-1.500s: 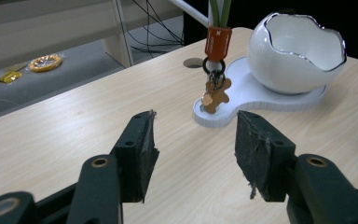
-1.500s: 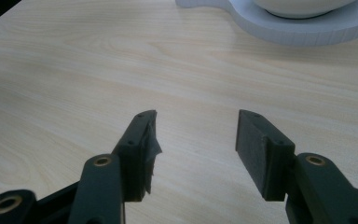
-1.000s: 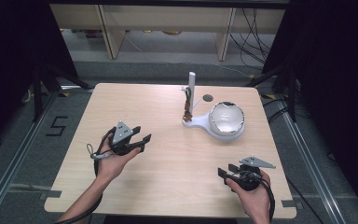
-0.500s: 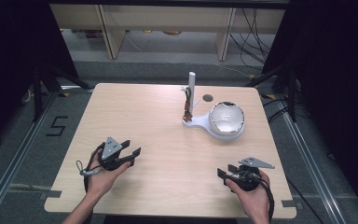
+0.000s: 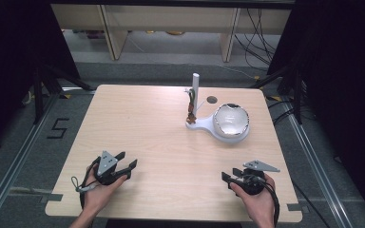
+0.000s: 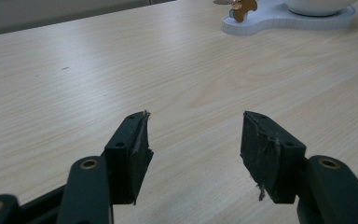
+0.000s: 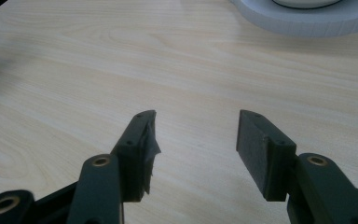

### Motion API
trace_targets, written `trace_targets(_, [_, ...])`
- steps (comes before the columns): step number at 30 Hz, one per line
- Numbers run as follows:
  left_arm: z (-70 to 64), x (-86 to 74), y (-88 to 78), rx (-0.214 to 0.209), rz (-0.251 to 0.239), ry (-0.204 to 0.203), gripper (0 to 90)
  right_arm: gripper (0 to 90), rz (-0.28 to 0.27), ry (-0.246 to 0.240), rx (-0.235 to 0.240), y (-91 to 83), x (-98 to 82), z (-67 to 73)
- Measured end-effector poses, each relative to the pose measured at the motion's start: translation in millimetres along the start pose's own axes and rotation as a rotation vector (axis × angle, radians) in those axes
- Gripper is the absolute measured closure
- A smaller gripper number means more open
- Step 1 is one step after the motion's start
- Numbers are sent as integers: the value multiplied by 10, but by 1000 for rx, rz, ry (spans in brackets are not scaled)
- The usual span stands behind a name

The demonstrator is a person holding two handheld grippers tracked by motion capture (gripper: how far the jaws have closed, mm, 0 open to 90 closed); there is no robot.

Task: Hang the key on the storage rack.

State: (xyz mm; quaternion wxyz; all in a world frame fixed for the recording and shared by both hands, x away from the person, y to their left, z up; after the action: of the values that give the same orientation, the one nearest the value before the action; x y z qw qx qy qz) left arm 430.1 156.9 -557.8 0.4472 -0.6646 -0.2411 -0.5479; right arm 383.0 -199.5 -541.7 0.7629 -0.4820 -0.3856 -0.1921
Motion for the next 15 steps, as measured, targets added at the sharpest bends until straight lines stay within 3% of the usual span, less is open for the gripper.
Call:
trace_targets(6, [22,-15,-44,9,-31,-7,400,481,0,2,5,25,-26,-3])
trace_targets(13, [6,-20,-55,21,-24,23,400,480,14,-5,4,84,-95,21])
trace_targets(14, [3,-22,-55,17,-20,34,400,480,25,18,6,83,-116,46])
trace_targets(15, [-5,-20,-52,16,-23,35,400,478,3,-13,21,102,-103,29])
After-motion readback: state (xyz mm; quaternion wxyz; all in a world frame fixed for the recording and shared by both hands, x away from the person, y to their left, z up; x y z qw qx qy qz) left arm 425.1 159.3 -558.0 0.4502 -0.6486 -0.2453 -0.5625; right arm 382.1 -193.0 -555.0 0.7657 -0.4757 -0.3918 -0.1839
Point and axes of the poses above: each handheld gripper's, and its own axes: y roughly forward along the jaws, x roughly out of its top, z roughly to its left, the point moved 10 cm from there along y, roughly forward along the jaws, and after that the axes turned 3 degrees about -z, right-handed, at the moved point
